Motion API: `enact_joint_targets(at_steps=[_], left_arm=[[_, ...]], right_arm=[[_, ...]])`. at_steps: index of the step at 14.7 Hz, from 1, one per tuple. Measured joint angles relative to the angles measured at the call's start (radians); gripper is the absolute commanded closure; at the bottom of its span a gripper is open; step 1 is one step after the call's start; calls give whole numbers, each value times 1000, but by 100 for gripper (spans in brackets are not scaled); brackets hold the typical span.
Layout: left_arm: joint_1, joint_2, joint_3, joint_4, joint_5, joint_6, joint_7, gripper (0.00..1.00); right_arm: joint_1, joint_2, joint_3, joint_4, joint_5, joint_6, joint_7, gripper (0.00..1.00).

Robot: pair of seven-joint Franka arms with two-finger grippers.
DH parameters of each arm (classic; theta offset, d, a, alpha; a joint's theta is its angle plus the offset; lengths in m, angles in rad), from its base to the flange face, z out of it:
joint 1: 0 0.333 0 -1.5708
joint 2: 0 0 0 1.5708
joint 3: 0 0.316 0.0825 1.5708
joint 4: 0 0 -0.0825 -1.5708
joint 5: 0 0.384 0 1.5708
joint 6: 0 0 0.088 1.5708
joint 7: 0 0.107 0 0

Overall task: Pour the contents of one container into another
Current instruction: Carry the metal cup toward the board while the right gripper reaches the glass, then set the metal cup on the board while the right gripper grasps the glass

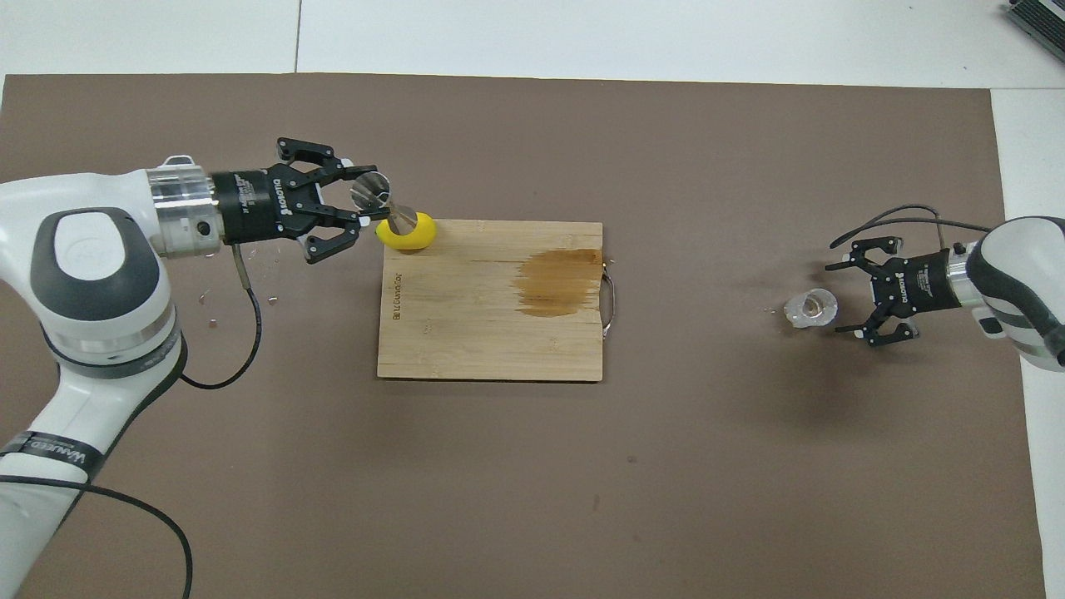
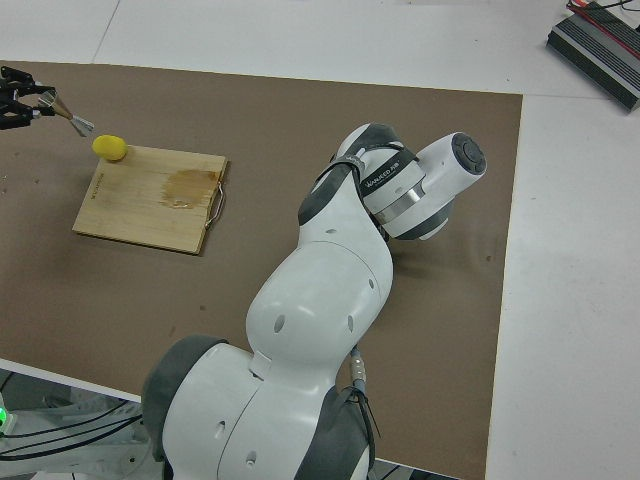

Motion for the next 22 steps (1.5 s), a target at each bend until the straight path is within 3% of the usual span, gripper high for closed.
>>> enact_joint_targets(at_steps=[4,9,18,20,22], left_arm=[[-155,2,-2,-11,-4,132,-56,100],[-341,28,-2,-17,-93,364,-58,100],[-448,127,0,-4,-185,465,-15,100],[-448,131,1,-2,-187,466,-8,100],[-448,131,3,-2,-188,466,1,100]], right_arm=[[0,0,2,-10,26,-2,-7,0],[1,-4,3,-56,90,-12,-69,0],[9,-9,4,-75,126,-19,-94,0],[13,-9,5,-76,126,-19,-94,9],[13,-9,5,-76,126,-19,-94,39]])
